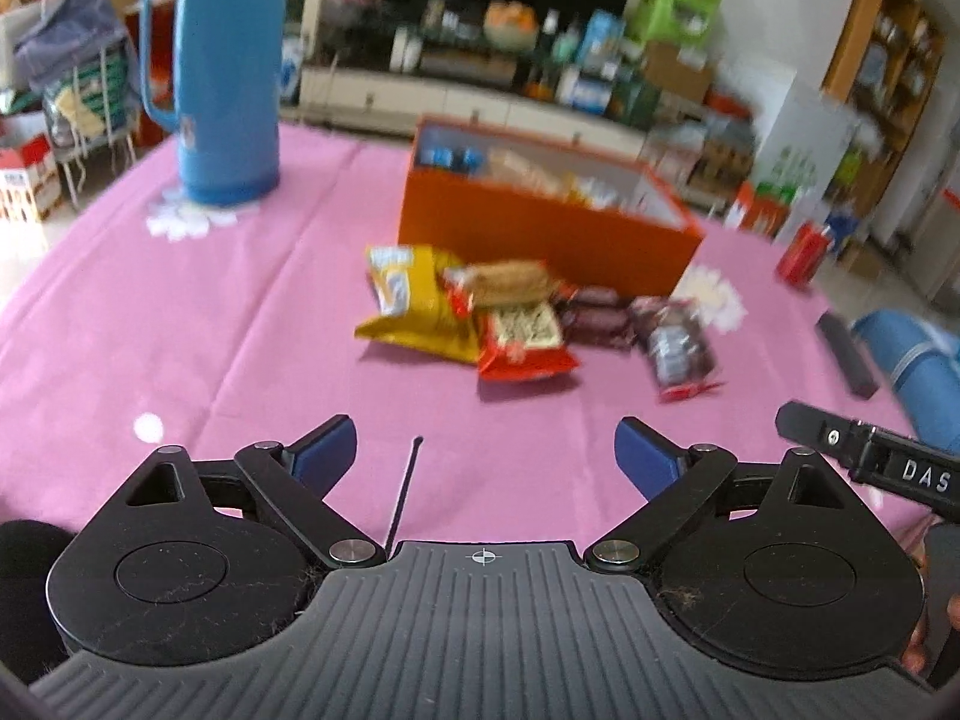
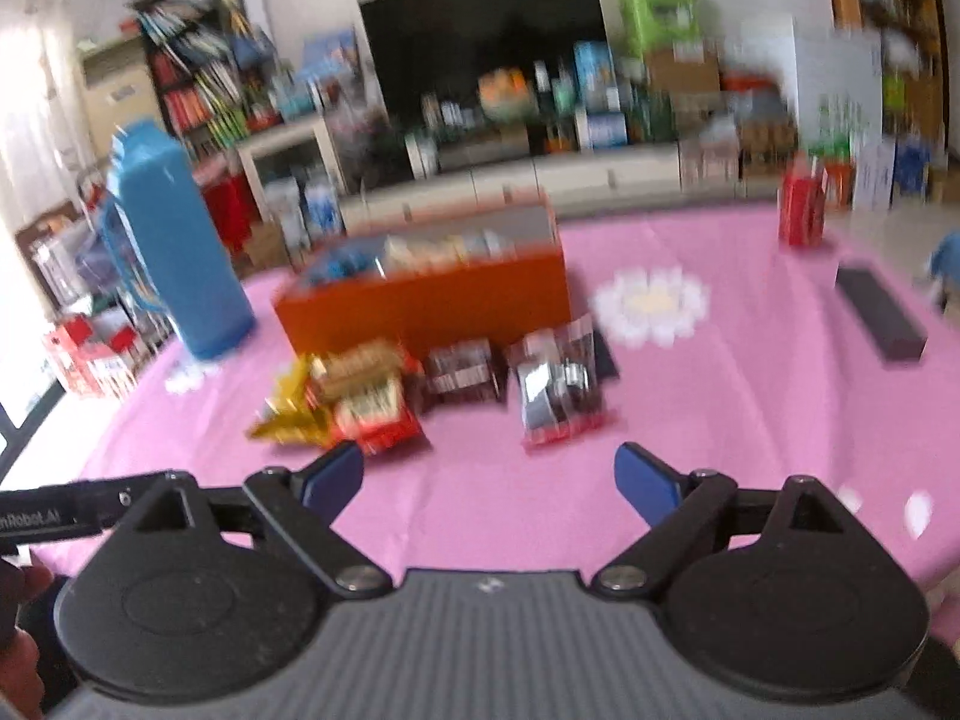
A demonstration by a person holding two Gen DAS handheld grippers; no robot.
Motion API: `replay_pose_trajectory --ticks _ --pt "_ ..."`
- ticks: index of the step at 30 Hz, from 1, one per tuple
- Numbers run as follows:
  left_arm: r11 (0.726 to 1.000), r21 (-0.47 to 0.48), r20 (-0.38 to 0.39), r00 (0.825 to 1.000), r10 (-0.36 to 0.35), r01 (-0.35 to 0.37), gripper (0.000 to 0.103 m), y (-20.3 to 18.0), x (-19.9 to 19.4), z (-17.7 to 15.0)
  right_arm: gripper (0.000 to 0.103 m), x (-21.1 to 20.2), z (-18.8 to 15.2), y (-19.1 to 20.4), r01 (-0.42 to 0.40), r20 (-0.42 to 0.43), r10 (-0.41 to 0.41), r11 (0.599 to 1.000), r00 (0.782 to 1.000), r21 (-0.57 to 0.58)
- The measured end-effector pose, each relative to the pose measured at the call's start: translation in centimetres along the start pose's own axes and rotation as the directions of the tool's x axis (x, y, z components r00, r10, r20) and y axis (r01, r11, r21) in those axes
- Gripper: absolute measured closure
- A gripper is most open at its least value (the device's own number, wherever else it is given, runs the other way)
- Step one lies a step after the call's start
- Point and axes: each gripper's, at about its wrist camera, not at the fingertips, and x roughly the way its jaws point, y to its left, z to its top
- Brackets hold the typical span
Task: Organize snacks
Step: 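Move both tools toward the wafer bar and the clear brown cookie pack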
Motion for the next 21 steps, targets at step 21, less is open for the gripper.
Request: replay_pose_trajectory --ticks 21 --pt "0.978 0.203 -0.059 0.997 0.049 -0.036 0.045 -2.7 19.0 11.2 0.012 10.0 2.9 -6.8 0.013 -0.139 0.009 0.988 0.99 0.154"
